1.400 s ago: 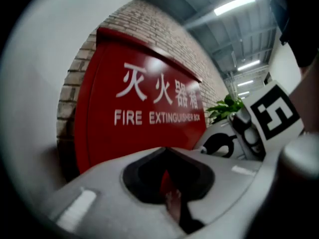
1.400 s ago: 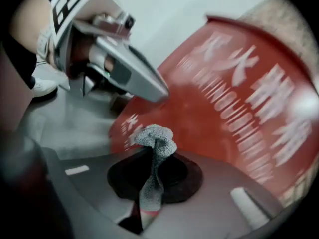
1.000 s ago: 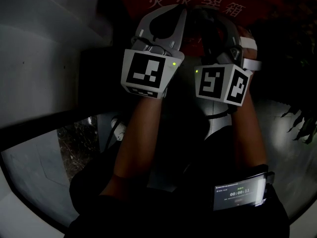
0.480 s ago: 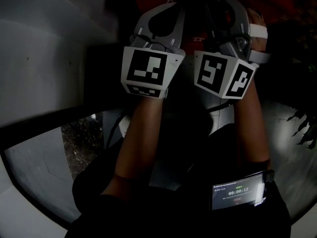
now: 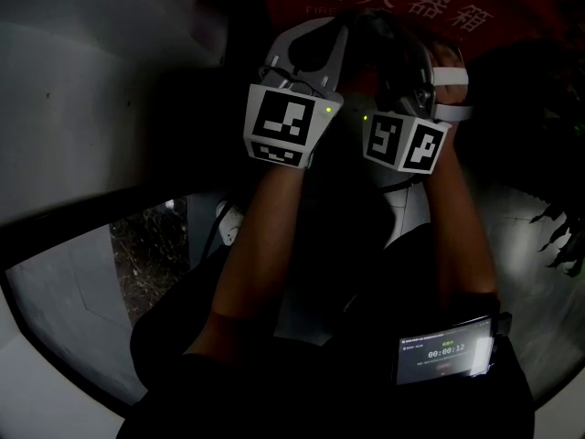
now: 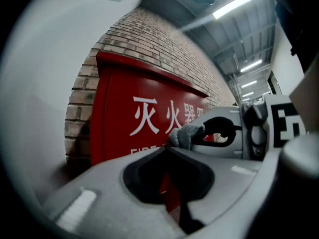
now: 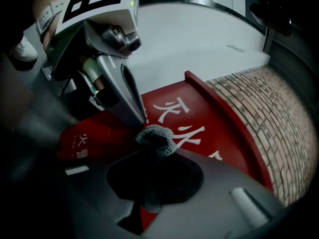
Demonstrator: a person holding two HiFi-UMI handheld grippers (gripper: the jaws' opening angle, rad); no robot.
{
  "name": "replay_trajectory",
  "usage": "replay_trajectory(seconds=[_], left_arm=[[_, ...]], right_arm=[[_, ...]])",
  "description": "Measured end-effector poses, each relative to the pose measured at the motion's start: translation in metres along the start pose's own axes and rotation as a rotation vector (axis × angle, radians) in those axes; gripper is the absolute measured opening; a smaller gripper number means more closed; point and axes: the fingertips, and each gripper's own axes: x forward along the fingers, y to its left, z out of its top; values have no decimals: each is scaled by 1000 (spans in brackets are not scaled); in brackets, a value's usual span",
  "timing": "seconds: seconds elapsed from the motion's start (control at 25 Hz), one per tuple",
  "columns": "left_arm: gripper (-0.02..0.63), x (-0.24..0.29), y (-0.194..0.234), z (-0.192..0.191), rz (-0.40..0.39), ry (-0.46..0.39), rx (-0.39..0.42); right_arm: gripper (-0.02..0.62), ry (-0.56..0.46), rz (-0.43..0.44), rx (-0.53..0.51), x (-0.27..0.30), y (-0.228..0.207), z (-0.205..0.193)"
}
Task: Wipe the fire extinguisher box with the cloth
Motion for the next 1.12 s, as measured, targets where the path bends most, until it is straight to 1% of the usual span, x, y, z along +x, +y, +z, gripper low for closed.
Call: replay_trajectory(seconds=[0.12,0.24,0.44,0.64,0.76,0.96,1.12], left_arm=[[2,1,-5,-25,-16,14,5],[2,0,-10,-49,-23,28,-17],[2,-4,-22,-87,-37,75,-19],[2,-11,-26,-130,-28,155,-49],[2,-12,-30,-147,-43,193,-66],[2,-15,-36,-171,-58,248,-69],[2,-16,-34,-181,-52,268,-89]], right_arm=[[34,-2,38,-5,2,29,-12],[34,3,85,-9,4,55,-22],[34,-1,126,-1,7,89,-37],[34,38,242,6,11,138,-56],[35,55,296,40,14,166,-68],[35,51,293,48,17,182,-74],[35,124,371,54,17,212,-88]])
